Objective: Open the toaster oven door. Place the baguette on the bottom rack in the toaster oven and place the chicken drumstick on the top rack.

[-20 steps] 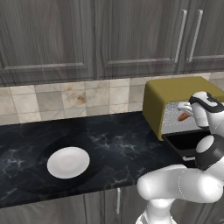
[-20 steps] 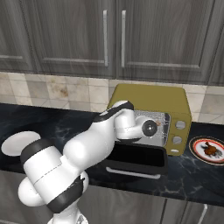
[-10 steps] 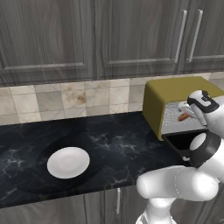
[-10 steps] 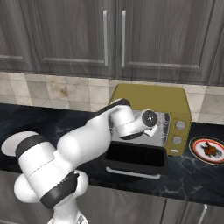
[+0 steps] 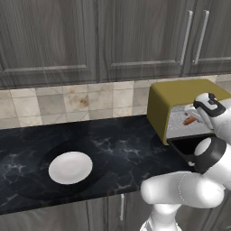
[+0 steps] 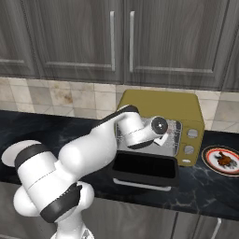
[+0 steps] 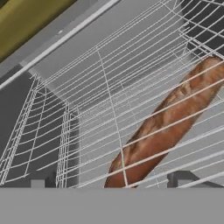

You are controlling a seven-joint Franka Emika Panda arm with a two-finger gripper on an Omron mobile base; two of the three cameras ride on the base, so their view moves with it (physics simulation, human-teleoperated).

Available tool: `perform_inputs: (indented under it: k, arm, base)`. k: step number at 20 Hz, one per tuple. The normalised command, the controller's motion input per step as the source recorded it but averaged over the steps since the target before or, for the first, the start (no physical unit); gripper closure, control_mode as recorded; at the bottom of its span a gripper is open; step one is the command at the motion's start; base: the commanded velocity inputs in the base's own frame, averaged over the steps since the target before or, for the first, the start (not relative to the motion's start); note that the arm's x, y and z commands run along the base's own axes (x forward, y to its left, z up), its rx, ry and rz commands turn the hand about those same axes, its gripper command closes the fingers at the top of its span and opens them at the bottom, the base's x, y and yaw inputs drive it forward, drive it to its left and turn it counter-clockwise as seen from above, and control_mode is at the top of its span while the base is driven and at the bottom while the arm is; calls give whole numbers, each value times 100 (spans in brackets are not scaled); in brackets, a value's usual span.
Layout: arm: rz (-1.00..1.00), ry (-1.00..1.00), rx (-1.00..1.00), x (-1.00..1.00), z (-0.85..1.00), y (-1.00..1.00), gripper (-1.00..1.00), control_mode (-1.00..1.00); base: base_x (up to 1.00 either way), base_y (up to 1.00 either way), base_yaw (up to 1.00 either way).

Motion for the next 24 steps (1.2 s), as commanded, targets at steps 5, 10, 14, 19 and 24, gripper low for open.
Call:
perform_inputs:
  k: [5,10,14,19,24]
  arm:
    - [0,6,0,-31,-66,-8,-100,-100]
    - [0,13,-1,-32,-70,-5,-100,-100]
    - [0,13,-2,-37,-82,-5,-100,-100]
    - [0,13,-1,-47,-89,-9,-100,-100]
    - [0,11,-7,-46,-94,-5,-100,-100]
  base:
    - [0,0,0]
    - [0,0,0]
    - [0,0,0]
    - [0,0,0]
    - [0,0,0]
